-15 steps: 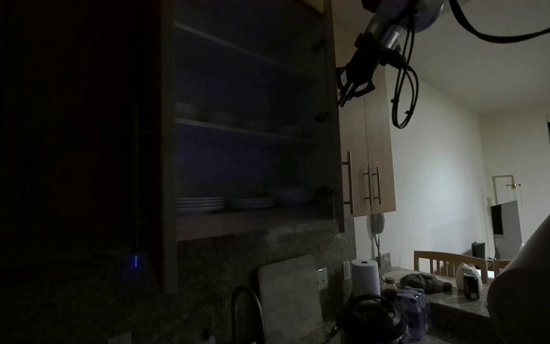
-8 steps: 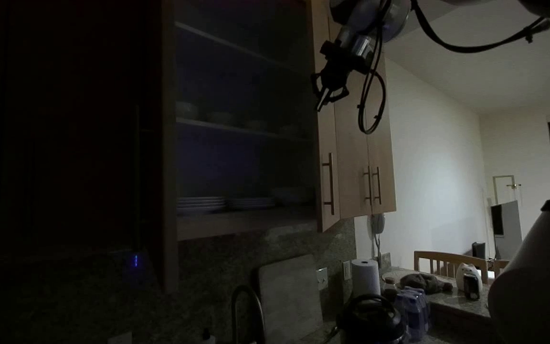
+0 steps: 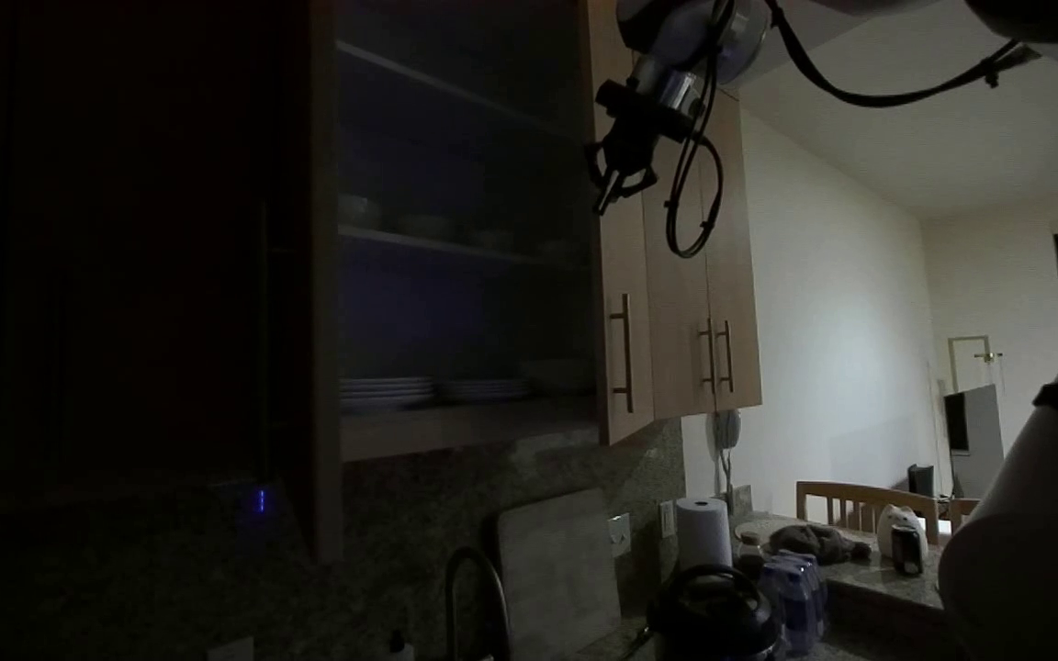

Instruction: Close the right cabinet door

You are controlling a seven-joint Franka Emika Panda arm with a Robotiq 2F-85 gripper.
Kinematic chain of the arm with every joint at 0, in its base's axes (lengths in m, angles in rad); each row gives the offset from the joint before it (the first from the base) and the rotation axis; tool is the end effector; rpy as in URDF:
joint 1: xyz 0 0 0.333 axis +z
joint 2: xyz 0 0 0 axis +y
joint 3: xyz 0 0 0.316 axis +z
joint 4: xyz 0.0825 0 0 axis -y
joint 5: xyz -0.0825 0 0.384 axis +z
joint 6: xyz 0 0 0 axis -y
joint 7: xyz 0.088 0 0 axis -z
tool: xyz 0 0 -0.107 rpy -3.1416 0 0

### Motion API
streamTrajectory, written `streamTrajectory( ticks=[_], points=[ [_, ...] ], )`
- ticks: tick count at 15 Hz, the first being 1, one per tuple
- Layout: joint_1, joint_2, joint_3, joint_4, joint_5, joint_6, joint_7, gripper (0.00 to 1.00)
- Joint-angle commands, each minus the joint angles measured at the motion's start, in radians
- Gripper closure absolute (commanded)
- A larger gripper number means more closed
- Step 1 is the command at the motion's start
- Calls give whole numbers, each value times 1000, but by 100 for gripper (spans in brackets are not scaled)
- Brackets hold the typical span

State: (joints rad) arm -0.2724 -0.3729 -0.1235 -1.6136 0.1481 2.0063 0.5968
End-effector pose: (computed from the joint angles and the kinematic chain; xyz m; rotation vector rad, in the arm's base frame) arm 0.3992 -0.1781 0.8431 -2.3445 1.2976 -1.0420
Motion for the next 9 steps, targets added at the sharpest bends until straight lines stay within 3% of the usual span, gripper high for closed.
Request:
streamTrajectory(
  ticks=[1, 5, 9],
  points=[
    [5, -52, -40, -43, 26, 58, -15, 92],
    [-11, -94, -82, -65, 32, 104, -13, 92],
    [-12, -66, -124, -28, 36, 70, -20, 92]
  ],
)
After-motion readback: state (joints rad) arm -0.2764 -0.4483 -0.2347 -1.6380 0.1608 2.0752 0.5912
